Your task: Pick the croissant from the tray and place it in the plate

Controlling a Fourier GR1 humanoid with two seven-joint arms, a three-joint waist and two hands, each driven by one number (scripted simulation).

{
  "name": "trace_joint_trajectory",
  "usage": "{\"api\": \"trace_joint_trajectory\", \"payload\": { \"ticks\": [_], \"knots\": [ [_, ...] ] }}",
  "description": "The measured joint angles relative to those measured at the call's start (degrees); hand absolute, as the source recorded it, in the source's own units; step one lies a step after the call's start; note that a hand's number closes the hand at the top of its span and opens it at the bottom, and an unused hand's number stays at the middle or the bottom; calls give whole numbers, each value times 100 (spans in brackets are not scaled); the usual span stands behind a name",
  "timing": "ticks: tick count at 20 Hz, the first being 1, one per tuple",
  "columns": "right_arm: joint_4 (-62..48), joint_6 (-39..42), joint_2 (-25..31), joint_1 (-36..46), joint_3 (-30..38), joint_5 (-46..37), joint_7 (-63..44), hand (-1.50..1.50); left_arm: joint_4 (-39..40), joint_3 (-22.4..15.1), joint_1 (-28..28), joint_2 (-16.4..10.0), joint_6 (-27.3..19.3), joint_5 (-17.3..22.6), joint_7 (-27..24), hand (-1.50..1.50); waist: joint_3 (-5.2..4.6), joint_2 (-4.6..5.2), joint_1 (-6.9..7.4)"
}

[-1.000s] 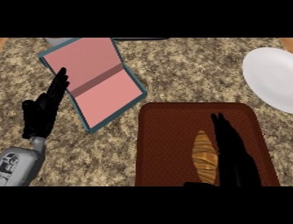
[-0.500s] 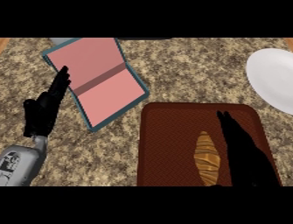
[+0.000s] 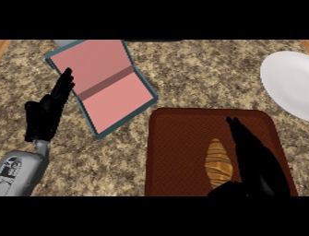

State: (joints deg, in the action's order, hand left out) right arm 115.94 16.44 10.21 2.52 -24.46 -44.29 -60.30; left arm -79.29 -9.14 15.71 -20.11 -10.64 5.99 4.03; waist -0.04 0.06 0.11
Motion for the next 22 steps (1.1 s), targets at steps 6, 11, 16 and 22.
{"api": "trace_joint_trajectory", "payload": {
  "ticks": [6, 11, 16, 22],
  "knots": [
    [-834, -21, -153, -128, 43, -185, 289, -150, -69, 71, -47, 112, 31, -140, 44, 0, 3, -4, -4],
    [-1237, -53, -315, -165, 137, -289, 455, -150, -135, 165, -104, 233, 140, -280, 98, 0, 5, -5, -10],
    [-1564, -83, -352, -262, 293, -364, 656, -150, -186, 252, -152, 413, 172, -485, 112, 0, 4, -7, -16],
    [-1738, -171, -260, -308, 441, -532, 987, 150, -227, 514, -123, 448, 440, -575, 207, 0, 5, -8, -16]
  ]
}}
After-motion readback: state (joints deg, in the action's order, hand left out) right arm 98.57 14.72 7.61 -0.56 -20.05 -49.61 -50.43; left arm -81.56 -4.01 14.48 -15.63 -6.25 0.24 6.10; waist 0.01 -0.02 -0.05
